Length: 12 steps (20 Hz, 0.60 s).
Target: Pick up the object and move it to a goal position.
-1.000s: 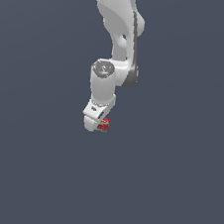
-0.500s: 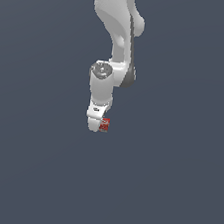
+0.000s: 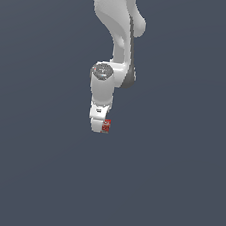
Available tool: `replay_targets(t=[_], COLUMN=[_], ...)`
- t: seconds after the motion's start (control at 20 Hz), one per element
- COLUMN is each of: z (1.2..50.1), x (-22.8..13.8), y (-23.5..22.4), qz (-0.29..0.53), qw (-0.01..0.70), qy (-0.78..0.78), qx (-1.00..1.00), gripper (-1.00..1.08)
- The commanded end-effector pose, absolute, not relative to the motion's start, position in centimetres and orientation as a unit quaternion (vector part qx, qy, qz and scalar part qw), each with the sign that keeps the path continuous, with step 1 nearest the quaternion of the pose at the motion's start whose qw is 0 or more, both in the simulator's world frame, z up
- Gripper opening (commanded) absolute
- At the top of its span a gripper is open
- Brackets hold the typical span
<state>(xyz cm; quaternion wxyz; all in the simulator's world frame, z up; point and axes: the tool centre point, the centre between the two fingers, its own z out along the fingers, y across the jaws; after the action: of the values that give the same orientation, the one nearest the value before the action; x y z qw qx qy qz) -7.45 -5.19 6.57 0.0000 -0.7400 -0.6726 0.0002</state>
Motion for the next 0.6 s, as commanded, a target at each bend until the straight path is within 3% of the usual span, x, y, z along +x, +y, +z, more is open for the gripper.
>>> replay_targets(t=[0.0,0.55], z=[6.5,3.7], x=[-7.5,-7.6], y=[-5.2,-5.2], qz=[0.000,0.000], qw=[0.000,0.000], qy=[-0.675,-0.675], qx=[-0.737,-0.738], gripper=[1.00,1.00])
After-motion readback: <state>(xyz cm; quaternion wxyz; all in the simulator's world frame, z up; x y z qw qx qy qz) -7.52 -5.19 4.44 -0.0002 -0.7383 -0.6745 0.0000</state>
